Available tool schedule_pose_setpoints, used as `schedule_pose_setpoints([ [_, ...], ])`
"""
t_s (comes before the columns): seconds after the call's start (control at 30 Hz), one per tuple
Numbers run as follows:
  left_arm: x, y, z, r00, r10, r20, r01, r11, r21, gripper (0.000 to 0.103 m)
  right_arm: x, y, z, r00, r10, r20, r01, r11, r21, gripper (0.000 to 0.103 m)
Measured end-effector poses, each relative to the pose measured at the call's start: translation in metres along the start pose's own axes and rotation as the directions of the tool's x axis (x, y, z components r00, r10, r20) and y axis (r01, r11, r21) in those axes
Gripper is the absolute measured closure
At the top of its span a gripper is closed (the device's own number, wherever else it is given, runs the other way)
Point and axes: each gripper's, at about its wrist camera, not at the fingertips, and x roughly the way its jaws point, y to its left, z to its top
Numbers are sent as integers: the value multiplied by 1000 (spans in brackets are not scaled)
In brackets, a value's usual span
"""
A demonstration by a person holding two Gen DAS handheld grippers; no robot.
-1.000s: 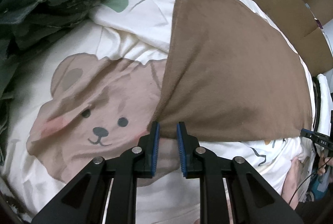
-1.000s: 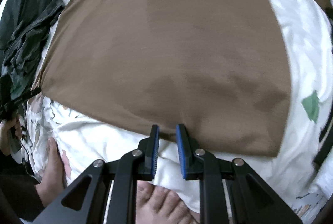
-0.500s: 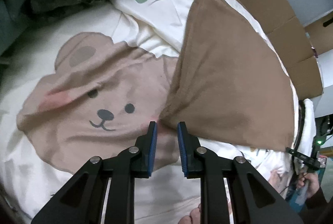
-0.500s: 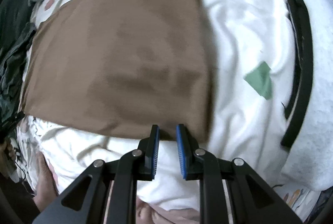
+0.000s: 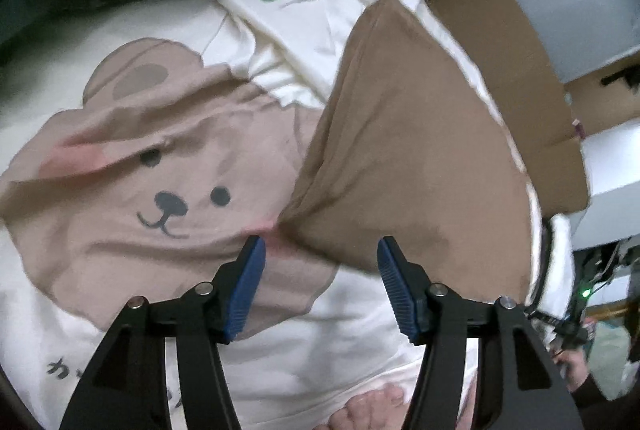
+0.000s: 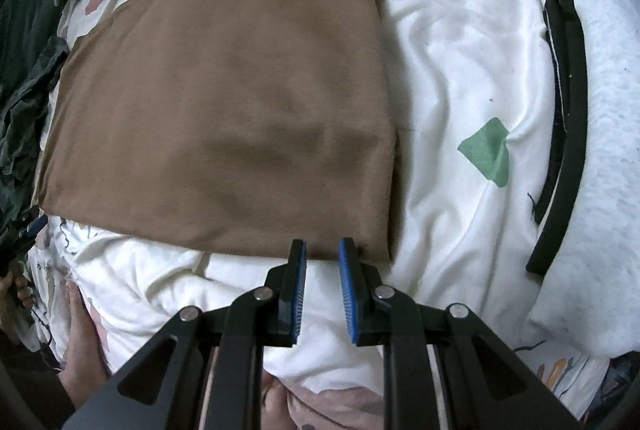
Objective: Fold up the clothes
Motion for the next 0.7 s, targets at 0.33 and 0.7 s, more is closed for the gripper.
schedule_pose_setpoints([
  [0.33,11,21,2,983,-182,34,185,976,-116,44,-13,19,17,1000,-12,-12,12,998,-56,88],
  [0.7,11,35,10,961,-267,77,277,943,-185,44,-26,28,24,998,59,-17,-60,991,-121,88],
])
